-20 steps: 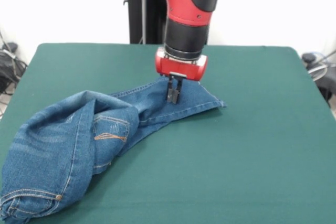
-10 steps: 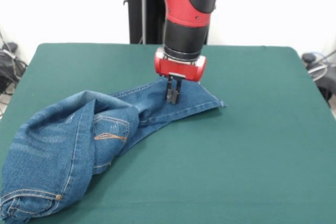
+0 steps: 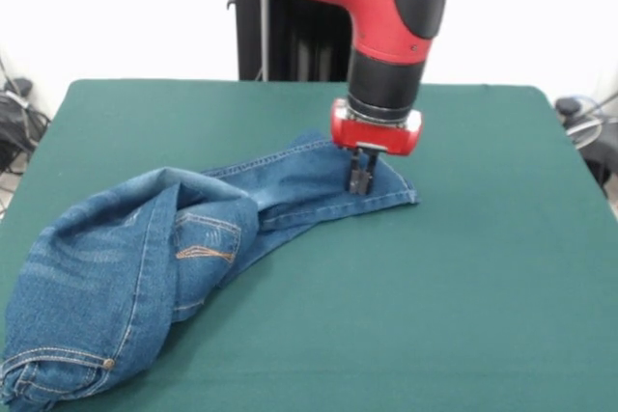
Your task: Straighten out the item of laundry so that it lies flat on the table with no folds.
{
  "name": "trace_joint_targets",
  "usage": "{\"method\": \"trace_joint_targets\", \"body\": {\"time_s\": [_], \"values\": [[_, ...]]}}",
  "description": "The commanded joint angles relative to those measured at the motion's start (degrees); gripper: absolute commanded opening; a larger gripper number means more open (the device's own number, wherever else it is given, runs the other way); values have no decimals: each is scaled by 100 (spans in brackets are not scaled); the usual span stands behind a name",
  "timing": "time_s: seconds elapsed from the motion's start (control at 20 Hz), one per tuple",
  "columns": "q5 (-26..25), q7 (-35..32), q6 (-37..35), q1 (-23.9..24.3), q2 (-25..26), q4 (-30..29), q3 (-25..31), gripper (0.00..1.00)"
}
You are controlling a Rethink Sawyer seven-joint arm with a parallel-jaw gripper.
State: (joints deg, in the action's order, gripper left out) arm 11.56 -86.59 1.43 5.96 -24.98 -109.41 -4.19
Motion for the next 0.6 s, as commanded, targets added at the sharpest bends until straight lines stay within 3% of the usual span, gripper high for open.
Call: {"method": "trace_joint_targets", "body": {"time_s": [0.05, 0.6], "values": [[501, -1978, 288, -294, 319, -448, 530, 0], [988, -2289, 390, -495, 116, -894, 801, 0]]}}
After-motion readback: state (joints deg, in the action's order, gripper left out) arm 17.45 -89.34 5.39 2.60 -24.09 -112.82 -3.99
